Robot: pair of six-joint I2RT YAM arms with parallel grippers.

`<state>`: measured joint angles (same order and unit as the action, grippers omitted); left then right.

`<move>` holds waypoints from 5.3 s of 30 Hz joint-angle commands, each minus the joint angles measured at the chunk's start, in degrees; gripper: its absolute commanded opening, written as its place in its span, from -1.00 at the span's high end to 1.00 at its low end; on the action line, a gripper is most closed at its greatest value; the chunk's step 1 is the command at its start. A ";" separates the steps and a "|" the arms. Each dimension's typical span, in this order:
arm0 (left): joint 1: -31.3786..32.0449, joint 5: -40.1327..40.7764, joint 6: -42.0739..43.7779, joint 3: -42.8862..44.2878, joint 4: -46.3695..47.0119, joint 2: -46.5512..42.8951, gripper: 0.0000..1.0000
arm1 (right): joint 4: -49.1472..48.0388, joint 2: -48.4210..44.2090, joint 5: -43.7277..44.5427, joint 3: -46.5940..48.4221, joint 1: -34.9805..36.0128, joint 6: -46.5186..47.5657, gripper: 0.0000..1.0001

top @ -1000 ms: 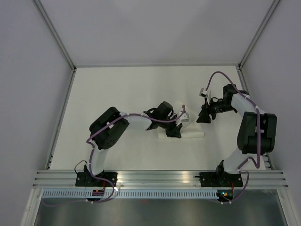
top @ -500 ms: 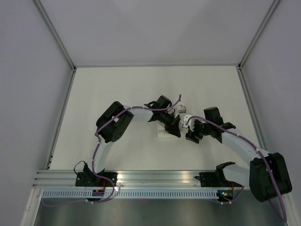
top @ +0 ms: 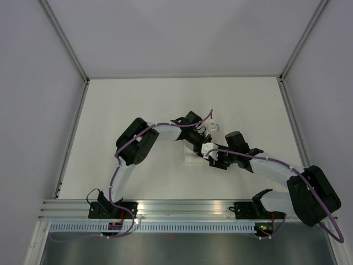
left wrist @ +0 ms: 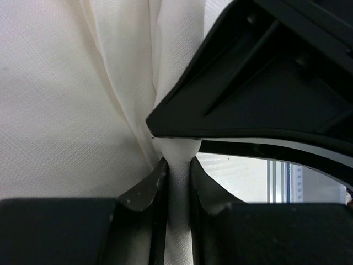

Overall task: Fold the napkin, place the utensils inside, and roll it up
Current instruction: Roll the napkin with the utensil

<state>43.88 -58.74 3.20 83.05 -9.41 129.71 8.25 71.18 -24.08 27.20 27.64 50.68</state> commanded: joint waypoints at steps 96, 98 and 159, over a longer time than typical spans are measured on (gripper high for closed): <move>23.19 52.69 19.48 -32.16 24.44 -21.34 0.95 | 47.57 48.28 -18.29 40.04 -10.68 15.08 0.27; 22.39 51.45 18.25 -31.37 22.69 -20.99 0.95 | 46.07 46.61 -17.94 39.51 -10.85 13.58 0.14; 1.65 12.16 -10.23 -0.52 -10.01 3.18 0.95 | -0.78 -6.67 0.52 -1.62 -1.98 -2.77 -0.44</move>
<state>45.43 -52.88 -6.00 83.74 -12.16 128.14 13.23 63.44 -27.86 26.52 23.31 49.91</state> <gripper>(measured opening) 0.294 0.725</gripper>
